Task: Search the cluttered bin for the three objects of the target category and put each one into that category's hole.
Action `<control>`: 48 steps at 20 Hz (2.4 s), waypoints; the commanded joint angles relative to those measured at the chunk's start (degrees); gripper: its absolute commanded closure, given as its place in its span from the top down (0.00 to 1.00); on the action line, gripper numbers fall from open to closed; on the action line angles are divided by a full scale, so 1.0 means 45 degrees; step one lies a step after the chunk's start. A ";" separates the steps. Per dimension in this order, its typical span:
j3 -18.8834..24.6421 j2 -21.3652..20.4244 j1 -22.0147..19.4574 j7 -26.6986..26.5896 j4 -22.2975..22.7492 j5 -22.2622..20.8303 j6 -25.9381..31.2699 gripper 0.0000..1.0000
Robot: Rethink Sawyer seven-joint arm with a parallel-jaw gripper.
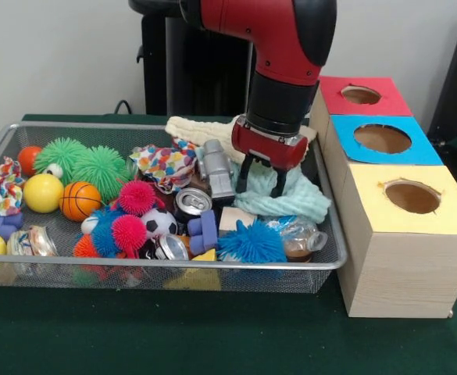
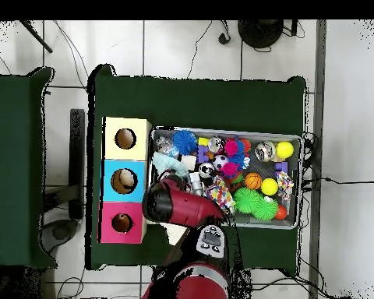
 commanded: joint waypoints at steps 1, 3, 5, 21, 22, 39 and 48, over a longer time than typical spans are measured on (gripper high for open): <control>0.0133 0.1103 0.0091 0.1495 -0.2110 0.0520 -0.0539 1.00; -0.0004 0.1233 0.0144 0.1496 -0.2220 0.0462 -0.0669 1.00; -0.0197 0.1326 0.0228 0.1462 -0.2393 0.0444 -0.0646 1.00; -0.0822 0.2075 -0.0414 0.0379 -0.4279 -0.0593 -0.0884 1.00; -0.0658 0.1929 -0.0637 0.0248 -0.4200 -0.0842 -0.0861 1.00; 0.2224 -0.0825 -0.5626 -0.1231 -0.1888 -0.6271 -0.0395 1.00; 0.3189 -0.1564 -0.7323 -0.1181 -0.1489 -0.8261 0.0289 1.00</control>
